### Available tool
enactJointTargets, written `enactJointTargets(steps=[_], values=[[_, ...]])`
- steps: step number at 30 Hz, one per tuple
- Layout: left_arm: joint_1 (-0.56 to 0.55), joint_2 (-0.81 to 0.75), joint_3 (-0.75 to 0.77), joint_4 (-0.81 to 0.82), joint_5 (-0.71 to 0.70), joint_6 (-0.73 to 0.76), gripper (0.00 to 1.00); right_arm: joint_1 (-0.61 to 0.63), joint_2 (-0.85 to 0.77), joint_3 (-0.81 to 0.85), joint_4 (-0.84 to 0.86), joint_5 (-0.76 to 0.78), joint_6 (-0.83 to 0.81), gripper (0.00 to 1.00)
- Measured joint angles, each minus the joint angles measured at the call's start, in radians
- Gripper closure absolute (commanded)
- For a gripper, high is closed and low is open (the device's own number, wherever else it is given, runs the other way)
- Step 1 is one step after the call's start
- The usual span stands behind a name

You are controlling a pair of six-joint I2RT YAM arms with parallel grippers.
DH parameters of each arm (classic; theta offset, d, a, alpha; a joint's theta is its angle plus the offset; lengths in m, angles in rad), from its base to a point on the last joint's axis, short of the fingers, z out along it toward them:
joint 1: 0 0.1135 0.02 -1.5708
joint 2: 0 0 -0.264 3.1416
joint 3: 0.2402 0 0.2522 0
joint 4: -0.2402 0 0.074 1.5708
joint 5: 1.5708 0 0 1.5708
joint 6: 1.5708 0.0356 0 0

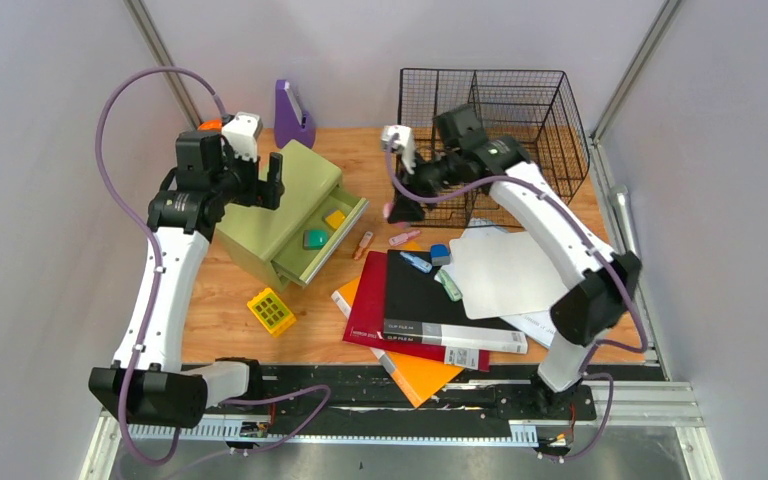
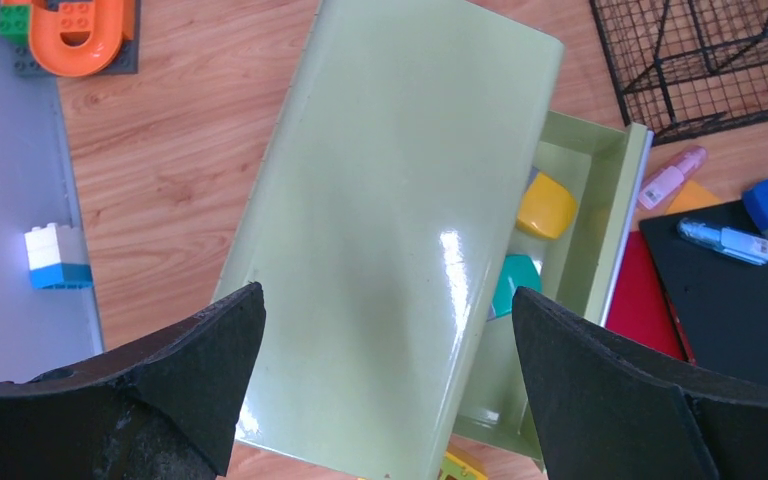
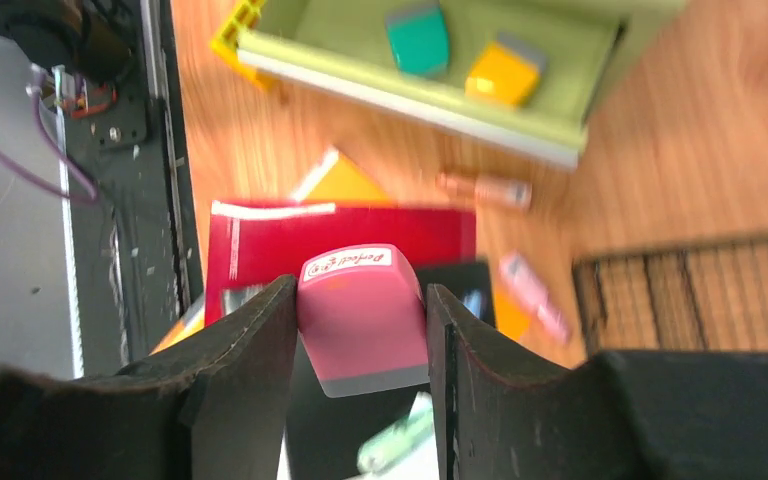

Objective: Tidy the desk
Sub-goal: Pick up the stationery from the center of the board, then place the stationery in the drawer.

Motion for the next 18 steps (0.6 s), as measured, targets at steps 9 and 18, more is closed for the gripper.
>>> enactJointTargets(steps=[9,18], values=[[0.047,0.010,0.024,-0.005,-0.087,-0.061,0.00,0.205,0.394,0.420,0.143,0.058,0.102,1.00],[0.158,0.003,0.024,-0.004,-0.087,-0.106,0.00,0.251,0.594,0.552,0.222,0.127,0.140,0.38]])
